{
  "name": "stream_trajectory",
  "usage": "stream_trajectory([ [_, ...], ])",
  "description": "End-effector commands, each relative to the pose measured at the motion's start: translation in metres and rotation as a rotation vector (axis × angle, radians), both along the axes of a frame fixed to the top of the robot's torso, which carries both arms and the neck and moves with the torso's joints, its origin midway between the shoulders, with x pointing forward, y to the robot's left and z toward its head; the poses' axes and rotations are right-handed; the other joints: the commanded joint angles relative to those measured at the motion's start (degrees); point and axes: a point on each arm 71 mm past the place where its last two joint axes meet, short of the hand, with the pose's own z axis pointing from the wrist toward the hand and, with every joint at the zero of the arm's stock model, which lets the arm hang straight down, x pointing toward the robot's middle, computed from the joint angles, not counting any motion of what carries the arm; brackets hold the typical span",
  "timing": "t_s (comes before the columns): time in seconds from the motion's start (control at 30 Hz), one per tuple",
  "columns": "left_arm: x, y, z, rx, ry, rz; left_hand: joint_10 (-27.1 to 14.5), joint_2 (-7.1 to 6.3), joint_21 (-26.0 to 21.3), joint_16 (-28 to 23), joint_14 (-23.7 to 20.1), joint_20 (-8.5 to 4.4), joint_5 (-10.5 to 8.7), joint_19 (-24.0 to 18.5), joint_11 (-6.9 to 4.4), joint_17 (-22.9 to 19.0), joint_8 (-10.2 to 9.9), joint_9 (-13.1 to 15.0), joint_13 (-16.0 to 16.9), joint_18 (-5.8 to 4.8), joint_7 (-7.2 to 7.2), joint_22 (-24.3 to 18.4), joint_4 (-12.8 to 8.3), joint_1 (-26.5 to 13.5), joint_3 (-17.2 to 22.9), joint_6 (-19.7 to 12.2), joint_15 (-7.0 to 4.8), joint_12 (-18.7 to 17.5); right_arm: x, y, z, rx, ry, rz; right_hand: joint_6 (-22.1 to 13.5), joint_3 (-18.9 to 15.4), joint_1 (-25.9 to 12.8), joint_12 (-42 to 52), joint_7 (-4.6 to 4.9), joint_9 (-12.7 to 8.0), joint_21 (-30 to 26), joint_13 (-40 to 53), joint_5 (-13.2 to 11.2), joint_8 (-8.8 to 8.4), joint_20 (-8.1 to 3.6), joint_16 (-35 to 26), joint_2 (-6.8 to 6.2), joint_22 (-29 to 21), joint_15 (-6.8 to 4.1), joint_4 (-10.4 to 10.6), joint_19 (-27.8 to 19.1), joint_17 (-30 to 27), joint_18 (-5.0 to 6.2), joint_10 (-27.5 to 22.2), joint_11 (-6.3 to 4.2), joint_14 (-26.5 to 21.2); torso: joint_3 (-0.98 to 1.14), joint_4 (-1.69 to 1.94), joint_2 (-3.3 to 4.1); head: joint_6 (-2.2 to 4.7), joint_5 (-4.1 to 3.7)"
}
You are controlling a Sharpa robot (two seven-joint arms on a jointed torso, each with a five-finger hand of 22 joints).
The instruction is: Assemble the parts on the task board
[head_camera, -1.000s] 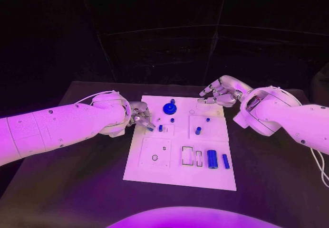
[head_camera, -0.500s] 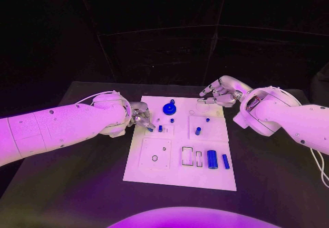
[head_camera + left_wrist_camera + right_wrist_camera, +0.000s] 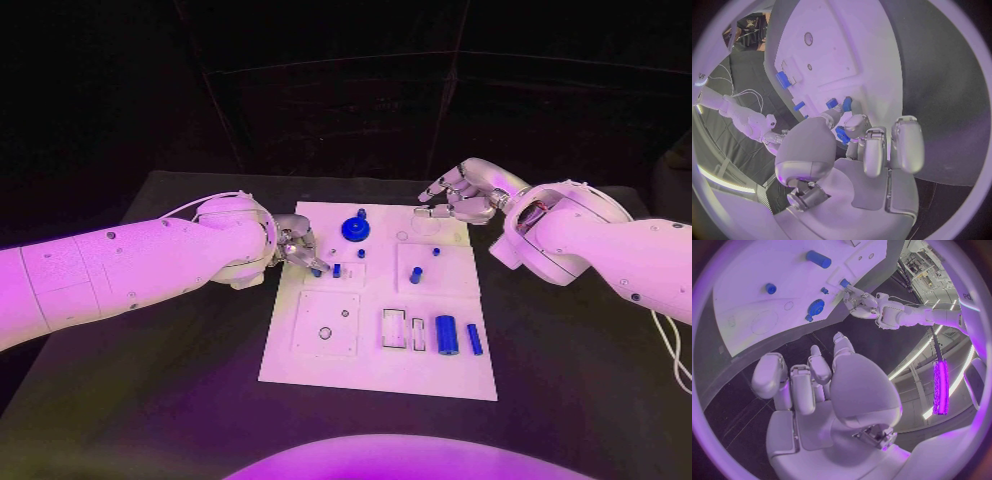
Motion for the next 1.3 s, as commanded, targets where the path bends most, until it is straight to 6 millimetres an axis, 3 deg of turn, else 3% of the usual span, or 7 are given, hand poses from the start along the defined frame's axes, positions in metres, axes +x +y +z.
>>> stream_trajectory([
  [0.03,0.0,0.001,-0.001,0.014,0.016,0.009,0.3,-0.02,0.2,0.2,6.0,-0.11,0.11,0.2,0.0,15.1,0.3,0.1,0.1,-0.02,0.23,0.1,0.3,-0.9,-0.7,0.3,-0.56,0.3,0.0,0.001,0.001,0.003,-0.003,0.007,0.2,-0.3,0.2,-0.2,-0.04,0.1,-0.2,0.0,0.0,0.35,-0.09,-0.2,0.35,0.0,-0.34,0.1,-0.5,4.3,0.66,-0.3,-0.14,3.5,-0.02,0.01,0.01,-0.05,-0.01],
  [0.7,0.001,0.005,0.001,-0.035,-0.003,0.051,-0.1,-1.43,-0.2,0.2,6.0,-0.22,0.16,0.2,0.08,15.1,0.8,0.3,-0.7,0.04,0.36,-0.1,5.1,-6.4,-8.4,-0.3,-0.62,-0.1,0.0,0.001,0.001,0.004,-0.005,0.004,0.2,-0.3,0.2,-0.3,-0.04,0.1,-0.3,-0.2,0.0,0.34,-0.1,-0.3,0.35,-0.2,-0.34,0.1,-0.5,4.2,0.7,-0.4,-0.14,3.5,-0.07,0.03,0.0,-0.11,-0.15],
  [0.87,0.0,0.008,0.003,-0.128,-0.005,0.093,-2.3,-0.65,-0.8,0.2,6.0,-0.03,0.22,-0.1,0.69,15.1,-0.8,-0.6,-4.4,0.19,1.17,-0.8,6.8,-6.4,-10.9,-2.6,-0.18,-3.0,0.001,0.0,0.001,0.003,-0.005,0.003,0.2,-0.3,0.2,-0.3,-0.04,0.1,-0.3,-0.2,0.0,0.34,-0.1,-0.3,0.35,-0.2,-0.34,0.1,-0.5,4.2,0.7,-0.4,-0.14,3.5,-0.06,0.09,-0.04,-0.03,-0.17],
  [1.0,0.0,0.011,0.006,-0.204,-0.013,0.121,-8.2,0.17,-1.8,0.2,6.0,1.13,0.25,-0.7,2.47,15.1,-3.9,-2.8,-12.6,0.35,3.17,-2.0,7.3,-4.1,-12.9,-6.8,1.03,-10.0,0.001,0.0,0.001,0.003,-0.005,0.002,0.2,-0.3,0.2,-0.3,-0.04,0.1,-0.3,-0.2,0.0,0.34,-0.1,-0.3,0.35,-0.2,-0.34,0.1,-0.5,4.2,0.7,-0.4,-0.14,3.5,-0.04,0.11,-0.03,0.04,-0.23],
  [1.07,0.0,0.013,0.008,-0.248,-0.025,0.132,-12.7,0.54,-4.0,0.2,6.0,1.87,0.29,-2.0,3.46,15.1,-5.2,-3.9,-18.2,0.97,4.22,-4.6,7.3,-2.6,-14.0,-8.5,1.97,-14.8,0.001,0.0,0.001,0.003,-0.005,0.002,0.2,-0.3,0.2,-0.3,-0.04,0.1,-0.3,-0.2,0.0,0.34,-0.1,-0.3,0.35,-0.2,-0.34,0.1,-0.5,4.2,0.7,-0.4,-0.14,3.5,-0.05,0.09,-0.03,0.09,-0.26],
  [1.13,0.0,0.014,0.009,-0.283,-0.035,0.139,-14.7,0.81,-6.7,-0.7,5.6,2.41,0.33,-3.6,4.08,13.6,-5.8,-4.7,-19.3,1.66,4.98,-7.7,7.1,-1.3,-14.6,-9.7,2.56,-16.1,0.001,0.0,0.001,0.003,-0.006,0.001,0.2,-0.3,0.2,-0.3,-0.04,0.1,-0.3,-0.2,0.0,0.34,-0.1,-0.3,0.35,-0.2,-0.34,0.1,-0.5,4.2,0.7,-0.4,-0.14,3.5,-0.03,0.07,-0.05,0.09,-0.31],
  [1.3,0.002,0.009,0.014,-0.362,-0.079,0.106,-19.9,1.79,-21.9,-10.1,0.9,3.74,0.44,-12.2,5.58,1.0,-5.8,-6.3,-21.5,5.1,6.37,-24.6,5.8,3.3,-15.1,-12.0,3.66,-18.2,0.001,-0.001,0.001,0.003,-0.006,-0.001,0.2,-0.3,0.2,-0.3,-0.04,0.1,-0.3,-0.2,0.0,0.34,-0.1,-0.3,0.35,-0.2,-0.34,0.1,-0.5,4.2,0.7,-0.4,-0.14,3.5,-0.01,-0.02,0.0,0.25,-0.36],
])
